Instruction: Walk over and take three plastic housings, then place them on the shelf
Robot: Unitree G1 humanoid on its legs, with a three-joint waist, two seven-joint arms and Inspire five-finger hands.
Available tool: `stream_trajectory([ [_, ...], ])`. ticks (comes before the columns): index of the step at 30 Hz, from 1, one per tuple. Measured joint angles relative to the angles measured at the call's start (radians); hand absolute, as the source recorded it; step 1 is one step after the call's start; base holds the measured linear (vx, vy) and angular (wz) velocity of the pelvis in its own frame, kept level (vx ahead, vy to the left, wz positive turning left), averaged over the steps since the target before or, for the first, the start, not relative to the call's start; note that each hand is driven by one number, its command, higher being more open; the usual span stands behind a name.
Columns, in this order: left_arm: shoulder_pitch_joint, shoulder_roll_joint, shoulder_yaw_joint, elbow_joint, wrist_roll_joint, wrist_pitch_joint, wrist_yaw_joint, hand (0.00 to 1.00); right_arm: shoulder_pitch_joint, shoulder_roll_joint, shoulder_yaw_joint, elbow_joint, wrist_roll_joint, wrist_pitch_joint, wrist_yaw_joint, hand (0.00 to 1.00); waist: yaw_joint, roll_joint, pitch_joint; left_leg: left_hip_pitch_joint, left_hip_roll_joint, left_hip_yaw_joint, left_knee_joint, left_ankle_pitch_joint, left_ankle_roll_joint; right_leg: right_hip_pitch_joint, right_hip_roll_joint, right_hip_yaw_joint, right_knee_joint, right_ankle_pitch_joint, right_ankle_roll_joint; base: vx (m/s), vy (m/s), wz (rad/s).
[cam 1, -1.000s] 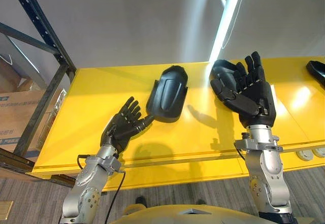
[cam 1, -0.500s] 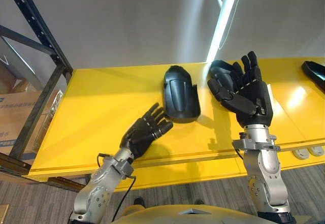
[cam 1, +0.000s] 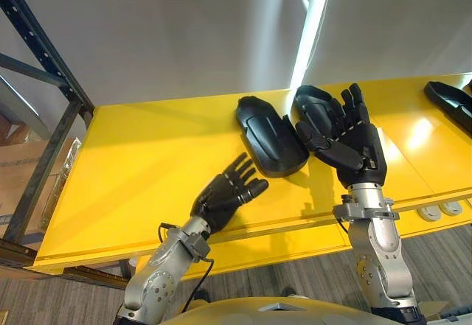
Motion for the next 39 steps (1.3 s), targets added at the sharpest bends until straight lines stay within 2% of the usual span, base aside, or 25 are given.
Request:
stream_trajectory([
  [1,0.002,-0.013,0.023,0.0,0.059,-0.04,0.063,1.0,0.003,0.0,0.0,0.0,0.0,0.001,0.004,1.0,-0.001,0.0,0.0,0.001,0.0,0.0,0.0,0.0,0.0,0.0,0.0,0.0,0.002,-0.001,-0.001,0.0,0.0,0.0],
  [2,0.003,-0.021,0.044,0.0,0.081,-0.055,0.086,1.0,0.006,0.0,0.0,0.0,0.0,0.001,0.004,1.0,0.0,0.0,0.0,0.001,0.0,-0.001,0.0,0.0,0.0,0.0,0.0,0.0,0.002,-0.001,-0.001,0.0,0.0,0.0],
  [4,0.019,-0.029,0.097,0.0,0.185,-0.134,0.182,1.0,0.028,0.0,0.0,0.0,-0.001,0.004,0.021,1.0,0.0,0.0,0.0,0.001,0.0,-0.006,0.0,0.0,0.0,0.002,0.0,-0.007,0.005,-0.003,-0.003,0.0,0.001,0.06],
  [5,0.022,-0.029,0.109,0.0,0.201,-0.149,0.203,1.0,0.037,0.0,0.0,0.0,-0.001,0.004,0.026,1.0,0.002,0.0,0.0,0.001,0.0,-0.008,0.0,0.0,0.0,0.004,0.0,-0.01,0.006,-0.003,-0.003,0.0,0.0,0.11],
  [7,0.028,-0.033,0.141,0.0,0.237,-0.203,0.268,1.0,0.05,0.0,0.001,0.001,-0.001,0.021,0.042,1.0,0.004,-0.001,0.0,0.001,0.0,-0.015,0.0,0.001,-0.001,0.008,-0.001,-0.018,0.008,-0.004,-0.004,0.0,0.001,0.11],
  [8,0.033,-0.047,0.166,-0.008,0.27,-0.254,0.323,1.0,0.05,0.0,0.002,0.002,-0.003,0.038,0.051,1.0,0.004,-0.002,0.001,0.001,0.0,-0.021,0.0,0.001,-0.002,0.012,-0.001,-0.024,0.008,-0.004,-0.004,0.0,0.003,0.1],
  [12,0.061,-0.068,0.194,-0.099,0.32,-0.364,0.397,1.0,0.046,0.0,0.001,0.035,-0.024,0.071,0.052,1.0,0.011,-0.01,-0.003,-0.003,0.0,-0.036,0.0,0.003,-0.004,0.017,-0.001,-0.037,0.009,-0.006,-0.008,0.0,0.002,0.1],
  [15,0.061,-0.069,0.2,-0.162,0.357,-0.42,0.4,1.0,0.042,0.0,-0.001,0.086,-0.042,0.104,0.039,1.0,0.025,-0.014,-0.004,-0.002,0.0,-0.044,0.0,0.004,-0.003,0.024,-0.002,-0.046,0.009,-0.008,-0.008,-0.01,0.003,0.08],
  [19,0.068,-0.071,0.209,-0.197,0.357,-0.444,0.389,1.0,0.038,-0.002,-0.004,0.111,-0.08,0.135,0.034,1.0,0.029,-0.015,-0.004,-0.003,0.0,-0.054,0.0,0.004,0.001,0.03,-0.001,-0.057,0.009,-0.017,-0.007,-0.01,0.001,0.08],
  [26,0.113,-0.087,0.223,-0.197,0.352,-0.444,0.348,1.0,0.033,-0.004,-0.059,0.115,-0.08,0.135,0.042,1.0,0.029,-0.027,0.002,-0.004,0.0,-0.056,0.0,0.004,0.001,0.03,-0.001,-0.059,0.009,-0.019,-0.008,0.0,0.0,0.0],
  [39,0.122,-0.087,0.234,-0.197,0.353,-0.444,0.294,1.0,0.015,-0.006,-0.071,0.191,-0.078,0.212,0.14,1.0,0.028,-0.03,0.01,-0.004,0.0,-0.056,0.0,0.003,0.0,0.03,-0.001,-0.058,0.009,-0.018,-0.005,0.0,0.0,0.0],
])
